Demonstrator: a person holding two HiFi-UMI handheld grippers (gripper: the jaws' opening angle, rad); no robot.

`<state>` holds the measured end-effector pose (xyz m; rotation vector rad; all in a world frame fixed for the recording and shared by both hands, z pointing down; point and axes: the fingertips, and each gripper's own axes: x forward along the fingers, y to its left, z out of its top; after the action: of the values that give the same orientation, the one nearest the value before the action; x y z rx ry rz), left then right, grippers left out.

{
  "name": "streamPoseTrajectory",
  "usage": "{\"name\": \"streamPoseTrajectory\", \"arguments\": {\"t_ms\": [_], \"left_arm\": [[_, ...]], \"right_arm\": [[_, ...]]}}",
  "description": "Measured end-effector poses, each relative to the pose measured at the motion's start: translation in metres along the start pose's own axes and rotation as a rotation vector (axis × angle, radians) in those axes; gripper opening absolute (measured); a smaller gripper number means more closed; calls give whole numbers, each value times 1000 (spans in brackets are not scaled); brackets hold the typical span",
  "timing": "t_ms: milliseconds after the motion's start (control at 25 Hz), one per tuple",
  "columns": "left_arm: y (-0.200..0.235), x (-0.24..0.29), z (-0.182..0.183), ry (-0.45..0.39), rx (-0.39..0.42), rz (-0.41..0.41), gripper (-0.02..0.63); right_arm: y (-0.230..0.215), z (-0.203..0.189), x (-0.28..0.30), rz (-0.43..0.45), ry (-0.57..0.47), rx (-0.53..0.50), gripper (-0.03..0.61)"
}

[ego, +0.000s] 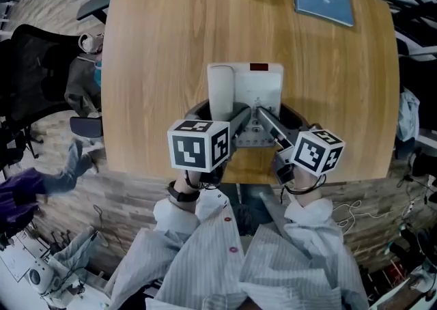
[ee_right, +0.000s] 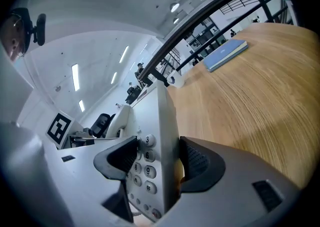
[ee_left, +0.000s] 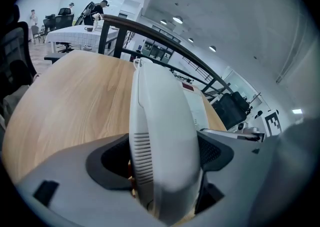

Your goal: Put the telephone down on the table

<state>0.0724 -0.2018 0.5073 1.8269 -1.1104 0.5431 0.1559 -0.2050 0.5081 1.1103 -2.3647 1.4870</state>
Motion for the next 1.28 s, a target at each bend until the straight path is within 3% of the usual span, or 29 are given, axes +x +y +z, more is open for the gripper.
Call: {"name": "streamPoseTrajectory", "arguments": {"t_ms": [800,1280], "left_arm": [[46,63,-10,111,-30,6,393],[51,82,-20,125,-48,-2,393]], "right_arm": [[-54,-18,53,-48,55,100,265],[-71,-25,60,-68,57,77,267]]}}
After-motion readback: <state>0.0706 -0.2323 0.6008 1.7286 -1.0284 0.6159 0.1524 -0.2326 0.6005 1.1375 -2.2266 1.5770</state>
